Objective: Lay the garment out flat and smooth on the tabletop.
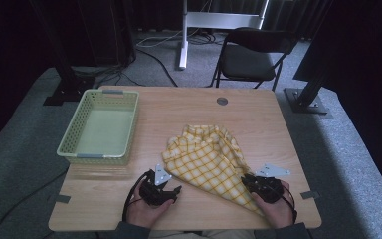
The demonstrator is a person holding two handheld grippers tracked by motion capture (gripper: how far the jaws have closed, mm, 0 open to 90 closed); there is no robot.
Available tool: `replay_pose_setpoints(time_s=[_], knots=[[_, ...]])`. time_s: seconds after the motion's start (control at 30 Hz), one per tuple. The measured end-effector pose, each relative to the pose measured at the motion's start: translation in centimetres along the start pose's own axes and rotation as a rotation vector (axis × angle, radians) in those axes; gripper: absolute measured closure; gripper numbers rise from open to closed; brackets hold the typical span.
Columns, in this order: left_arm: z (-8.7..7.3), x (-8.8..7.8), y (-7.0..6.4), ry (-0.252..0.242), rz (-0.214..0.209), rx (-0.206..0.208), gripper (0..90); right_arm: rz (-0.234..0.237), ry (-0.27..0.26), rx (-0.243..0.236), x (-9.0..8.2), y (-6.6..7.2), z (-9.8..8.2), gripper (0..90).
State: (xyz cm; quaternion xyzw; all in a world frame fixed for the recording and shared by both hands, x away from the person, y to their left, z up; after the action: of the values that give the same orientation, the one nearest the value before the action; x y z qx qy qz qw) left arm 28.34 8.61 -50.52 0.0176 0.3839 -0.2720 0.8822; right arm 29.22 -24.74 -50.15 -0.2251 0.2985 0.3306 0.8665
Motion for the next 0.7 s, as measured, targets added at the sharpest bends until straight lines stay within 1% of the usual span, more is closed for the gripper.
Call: replay_pose_setpoints(time_s=[0.17, 0.23, 0.27, 0.33, 0.4, 0.43, 0.47, 0.53, 0.63, 0.7], knots=[[0.1, 0.0, 0.0, 0.002, -0.002, -0.001, 34.9, 0.011, 0.0, 0.008, -0.1, -0.1, -0.5, 74.6], [0.3, -0.1, 0.0, 0.016, -0.01, -0.005, 40.8, 0.009, 0.002, 0.011, -0.2, -0.2, -0.6, 73.9], [0.4, -0.1, 0.0, 0.024, -0.022, -0.011, 42.5, 0.008, -0.001, 0.01, -0.2, -0.2, -0.6, 73.8], [0.7, -0.1, 0.0, 0.046, -0.039, -0.01, 45.3, 0.009, -0.007, 0.015, -0.3, -0.3, -0.8, 73.7], [1.2, -0.3, -0.2, 0.041, -0.044, -0.001, 47.0, 0.009, -0.015, 0.017, -0.2, -0.3, -0.9, 73.5], [1.2, -0.3, -0.2, 0.041, -0.044, -0.001, 48.0, 0.01, -0.019, 0.018, -0.2, -0.3, -0.9, 73.3], [1.9, -0.6, -0.3, 0.033, -0.053, 0.006, 48.2, 0.008, -0.023, 0.019, -0.2, -0.3, -0.9, 73.1], [2.6, -0.6, -0.3, 0.018, -0.062, 0.005, 49.8, 0.005, -0.029, 0.021, -0.2, -0.4, -1.0, 72.7], [3.8, -0.2, 0.0, 0.022, -0.058, 0.019, 52.2, 0.0, -0.029, 0.02, -0.1, -0.4, -0.9, 72.5], [4.5, 0.4, 0.4, 0.036, -0.045, 0.025, 53.7, -0.005, -0.028, 0.015, -0.1, -0.4, -0.9, 72.5]])
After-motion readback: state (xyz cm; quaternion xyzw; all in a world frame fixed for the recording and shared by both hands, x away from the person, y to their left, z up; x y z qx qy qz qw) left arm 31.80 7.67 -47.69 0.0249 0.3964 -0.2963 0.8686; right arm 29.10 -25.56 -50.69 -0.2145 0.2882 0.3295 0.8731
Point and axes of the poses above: each handheld gripper's, and its own axes: x roughly forward along the jaws, z roughly out of its top, y roughly to its left, the point moved 3 cm from there along x, roughly forward along the jaws, and after that the axes turned 15 degrees about -x, right-handed, at the moved point
